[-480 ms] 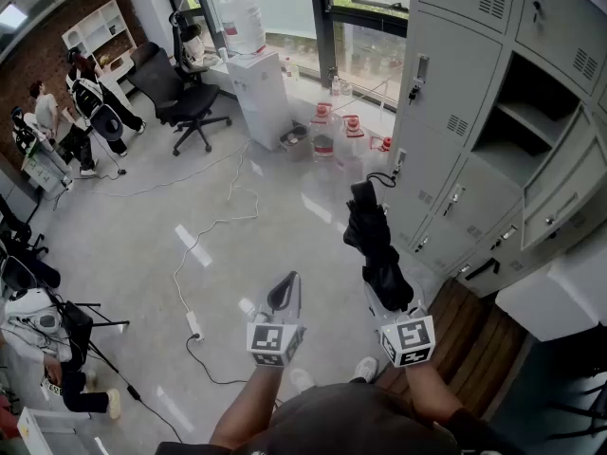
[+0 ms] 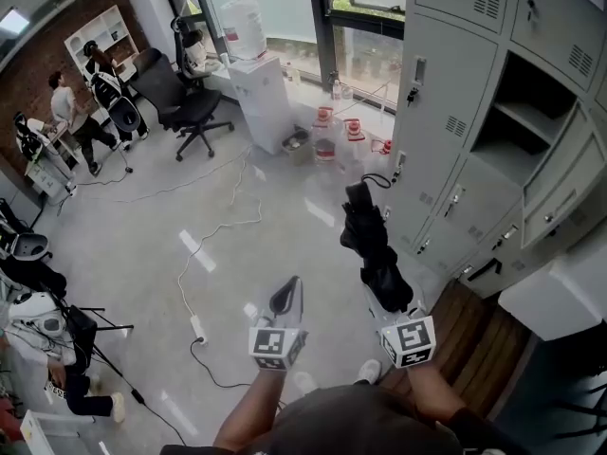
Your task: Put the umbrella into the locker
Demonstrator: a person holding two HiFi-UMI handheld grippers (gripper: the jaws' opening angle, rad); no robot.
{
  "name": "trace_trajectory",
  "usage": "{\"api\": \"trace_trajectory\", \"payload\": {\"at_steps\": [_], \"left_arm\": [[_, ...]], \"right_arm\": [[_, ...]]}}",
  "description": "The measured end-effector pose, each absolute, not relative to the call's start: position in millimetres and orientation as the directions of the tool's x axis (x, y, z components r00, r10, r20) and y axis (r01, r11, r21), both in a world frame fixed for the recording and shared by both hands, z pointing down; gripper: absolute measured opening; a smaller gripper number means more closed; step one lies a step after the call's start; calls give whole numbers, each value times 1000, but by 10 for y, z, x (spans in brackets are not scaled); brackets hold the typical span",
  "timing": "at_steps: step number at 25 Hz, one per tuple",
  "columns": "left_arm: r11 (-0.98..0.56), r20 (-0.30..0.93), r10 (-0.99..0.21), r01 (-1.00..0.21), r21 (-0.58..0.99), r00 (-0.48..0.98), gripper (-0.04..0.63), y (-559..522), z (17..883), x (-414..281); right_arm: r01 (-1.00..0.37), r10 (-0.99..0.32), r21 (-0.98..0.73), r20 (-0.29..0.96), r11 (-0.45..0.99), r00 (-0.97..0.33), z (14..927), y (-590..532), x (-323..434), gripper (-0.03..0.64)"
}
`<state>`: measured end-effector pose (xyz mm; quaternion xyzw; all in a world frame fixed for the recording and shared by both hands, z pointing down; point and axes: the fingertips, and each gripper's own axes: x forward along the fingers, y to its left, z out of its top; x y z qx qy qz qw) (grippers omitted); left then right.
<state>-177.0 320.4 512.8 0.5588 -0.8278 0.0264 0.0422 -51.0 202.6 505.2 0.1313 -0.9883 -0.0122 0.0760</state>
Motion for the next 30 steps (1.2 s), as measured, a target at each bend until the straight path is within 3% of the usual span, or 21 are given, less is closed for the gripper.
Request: {"api": "trace_trajectory", "payload": {"at_steps": [30], "left_arm": [[261,148,-952,-964,-57,-266,3,1827,5073,-865]], "right_arm": [[-339,-335,-54,75,939,-939,5016,725,418,235]]}}
